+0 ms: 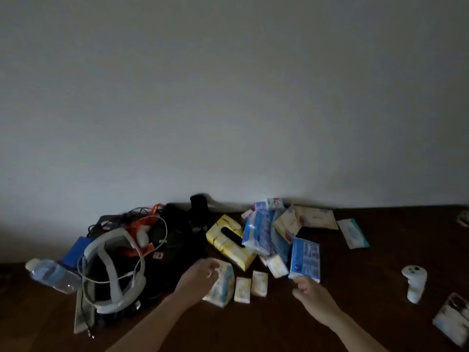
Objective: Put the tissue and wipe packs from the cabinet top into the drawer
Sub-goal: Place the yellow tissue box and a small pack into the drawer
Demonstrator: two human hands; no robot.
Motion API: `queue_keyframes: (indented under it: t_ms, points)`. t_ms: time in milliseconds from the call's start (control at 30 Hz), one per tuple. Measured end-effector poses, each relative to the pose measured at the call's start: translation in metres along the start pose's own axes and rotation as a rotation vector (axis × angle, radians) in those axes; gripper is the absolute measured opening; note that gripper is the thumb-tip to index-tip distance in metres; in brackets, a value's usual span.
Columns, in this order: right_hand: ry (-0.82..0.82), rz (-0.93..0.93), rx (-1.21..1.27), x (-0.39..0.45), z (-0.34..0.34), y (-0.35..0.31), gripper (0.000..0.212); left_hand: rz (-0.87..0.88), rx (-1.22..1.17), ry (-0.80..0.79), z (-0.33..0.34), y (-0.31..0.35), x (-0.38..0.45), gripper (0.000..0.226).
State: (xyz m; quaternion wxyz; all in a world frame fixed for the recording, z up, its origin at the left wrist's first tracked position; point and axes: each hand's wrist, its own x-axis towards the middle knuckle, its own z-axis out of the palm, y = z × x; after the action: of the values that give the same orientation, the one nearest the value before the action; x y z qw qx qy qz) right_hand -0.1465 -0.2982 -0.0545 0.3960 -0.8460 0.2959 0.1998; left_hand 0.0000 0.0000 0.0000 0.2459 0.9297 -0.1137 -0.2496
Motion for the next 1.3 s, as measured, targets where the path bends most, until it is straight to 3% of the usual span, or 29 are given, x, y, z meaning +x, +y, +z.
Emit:
queue_keyframes:
  t_ms: [100, 267, 333, 533, 700, 933, 1100, 1200, 1300]
  points:
    - [0.122, -0.028, -0.171, 0.055, 0.003, -0.002, 0.049, 0.141, 0.161, 0.001, 0.021, 0.018, 0.058, 0.034]
    - [0.234, 0.121, -0.251, 0.119, 0.023, 0.014, 0.064, 0.175, 0.566, -0.143, 0.07, 0.014, 0.127, 0.065]
    - [0.303, 0.142, -0.272, 0.134, 0.034, 0.02, 0.068, 0.155, 0.625, -0.175, 0.086, 0.008, 0.142, 0.075]
    - [0.437, 0.104, -0.263, 0.157, 0.059, 0.049, 0.067, 0.215, 0.834, -0.073, 0.108, 0.006, 0.176, 0.077]
    - [0.403, 0.071, -0.297, 0.163, 0.053, 0.056, 0.069, 0.183, 0.922, -0.041, 0.108, 0.009, 0.176, 0.08]
    - [0.389, 0.02, -0.131, 0.116, 0.018, 0.043, 0.078, 0.267, 0.591, 0.226, 0.035, 0.029, 0.096, 0.062]
    - [0.498, 0.089, 0.262, 0.022, 0.041, 0.034, 0.079, 0.333, 0.516, 0.402, -0.009, 0.042, 0.001, 0.058]
    - [0.466, 0.084, 0.465, -0.029, 0.073, 0.037, 0.074, 0.262, 0.379, 0.36, -0.006, 0.034, -0.054, 0.068]
    - [0.412, 0.138, 0.666, -0.07, 0.103, 0.045, 0.068, -0.003, 0.027, 0.198, 0.014, 0.015, -0.095, 0.09]
